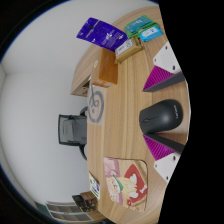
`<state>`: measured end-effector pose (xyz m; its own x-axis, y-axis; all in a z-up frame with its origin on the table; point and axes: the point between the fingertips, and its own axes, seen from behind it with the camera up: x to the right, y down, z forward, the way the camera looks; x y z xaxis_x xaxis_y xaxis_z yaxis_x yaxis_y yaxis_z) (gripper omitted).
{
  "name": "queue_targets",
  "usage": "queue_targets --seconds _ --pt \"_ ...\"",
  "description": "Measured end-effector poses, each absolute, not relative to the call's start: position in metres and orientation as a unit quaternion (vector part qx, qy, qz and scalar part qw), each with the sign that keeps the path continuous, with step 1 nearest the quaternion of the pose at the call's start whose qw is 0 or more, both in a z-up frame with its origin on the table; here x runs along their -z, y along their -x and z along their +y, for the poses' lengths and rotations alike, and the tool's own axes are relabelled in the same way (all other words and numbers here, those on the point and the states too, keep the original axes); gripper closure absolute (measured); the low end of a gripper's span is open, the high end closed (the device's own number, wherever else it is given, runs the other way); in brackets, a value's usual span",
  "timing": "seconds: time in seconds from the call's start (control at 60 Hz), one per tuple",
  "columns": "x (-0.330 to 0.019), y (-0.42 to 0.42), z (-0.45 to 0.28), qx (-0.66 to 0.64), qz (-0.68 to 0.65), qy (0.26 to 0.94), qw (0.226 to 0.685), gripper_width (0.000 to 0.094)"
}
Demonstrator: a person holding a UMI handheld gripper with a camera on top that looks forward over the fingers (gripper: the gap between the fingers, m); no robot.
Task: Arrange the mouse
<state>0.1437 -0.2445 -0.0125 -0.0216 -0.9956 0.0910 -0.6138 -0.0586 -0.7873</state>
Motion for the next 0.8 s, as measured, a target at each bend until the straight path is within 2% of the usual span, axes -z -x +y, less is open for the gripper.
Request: queue_targets --seconds 0.117,0.2,0.267,0.333,0.5,0.667,0.8 --pt "0.013 -0.149 -0.250 0.343 0.637 0.635 0.272 0.0078" --pt "0.015 -0.150 -0.249 0.336 0.643 0.632 0.272 0.0115" --pt "0.016 -0.150 -0.245 0.329 0.644 0.634 0.274 0.0233" --pt "0.018 -0.149 -0.239 0.323 0.642 0.638 0.275 0.0419" --pt "0.018 -0.145 -0.240 0.327 0.648 0.635 0.263 0.0483" --pt "0.018 -0.143 -0.240 0.323 0.652 0.634 0.262 0.0617" --pt "0.015 -0.140 -0.240 0.320 0.650 0.641 0.254 0.0632"
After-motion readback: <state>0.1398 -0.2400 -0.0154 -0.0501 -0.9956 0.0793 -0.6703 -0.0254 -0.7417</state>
